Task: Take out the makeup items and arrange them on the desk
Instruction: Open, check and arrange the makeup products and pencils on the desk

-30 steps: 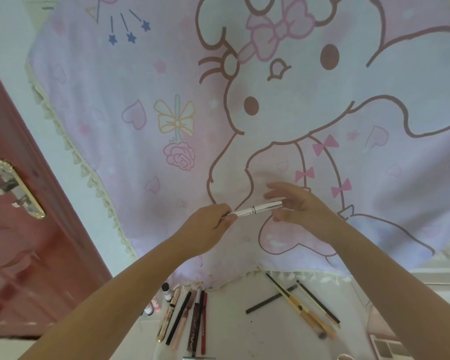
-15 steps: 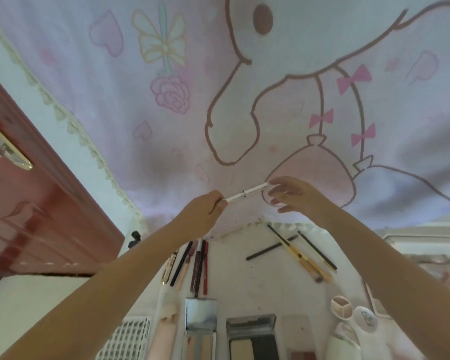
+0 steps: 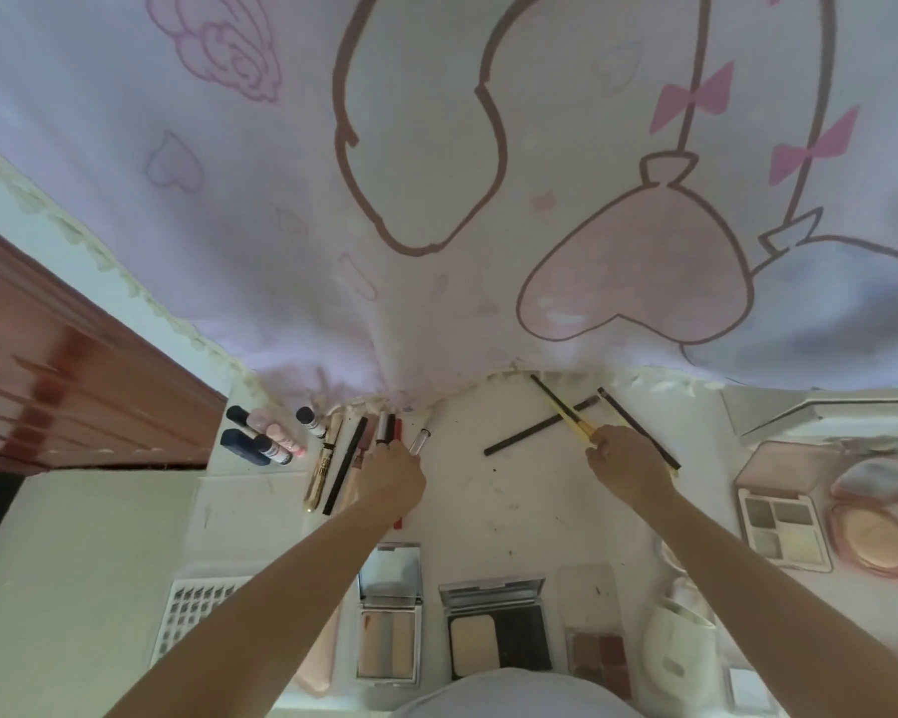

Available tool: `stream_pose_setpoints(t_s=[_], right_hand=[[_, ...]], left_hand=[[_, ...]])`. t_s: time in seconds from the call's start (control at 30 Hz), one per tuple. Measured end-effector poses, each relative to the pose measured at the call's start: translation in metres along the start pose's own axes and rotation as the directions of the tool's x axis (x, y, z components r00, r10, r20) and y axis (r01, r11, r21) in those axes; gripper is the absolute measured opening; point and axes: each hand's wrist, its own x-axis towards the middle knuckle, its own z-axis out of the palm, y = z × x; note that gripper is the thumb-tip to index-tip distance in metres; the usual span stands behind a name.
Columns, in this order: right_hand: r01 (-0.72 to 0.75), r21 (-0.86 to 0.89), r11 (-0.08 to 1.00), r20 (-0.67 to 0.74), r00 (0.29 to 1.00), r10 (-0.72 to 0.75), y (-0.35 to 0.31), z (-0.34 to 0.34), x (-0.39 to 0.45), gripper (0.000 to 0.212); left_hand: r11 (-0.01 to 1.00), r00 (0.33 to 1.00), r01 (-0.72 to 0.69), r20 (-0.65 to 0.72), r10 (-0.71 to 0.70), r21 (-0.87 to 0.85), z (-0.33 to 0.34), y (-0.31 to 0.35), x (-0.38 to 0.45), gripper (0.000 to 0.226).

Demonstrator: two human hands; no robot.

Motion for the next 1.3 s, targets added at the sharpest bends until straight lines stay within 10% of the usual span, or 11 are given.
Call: stream_pose_setpoints(t_s=[0.5,0.93,1.3], right_hand=[[-0.073,0.101,0.992,-0.247,0.964,0.096,0.046,-0.01,0.0,0.022],[-0.145,-0.05,0.988,-0.142,0.98,0.137,0.059,-0.011,0.018,0.026],[0.213,0.071,0.975,-0.171,0.965,-0.199,0.025,-0.072,-0.05,0.046]], left_hand=[[0.937,0.994,-0.042,0.112,0.003,0.346,0.024,0.006,0.004,0.03],[0.871,0.983,-0.18,0.066,0.168,0.456,0.008,0.019,-0.005,0.044],[0.701,0.703,-0.647,-0.119,0.701,0.301,-0.005,0.09,-0.038,0.049]])
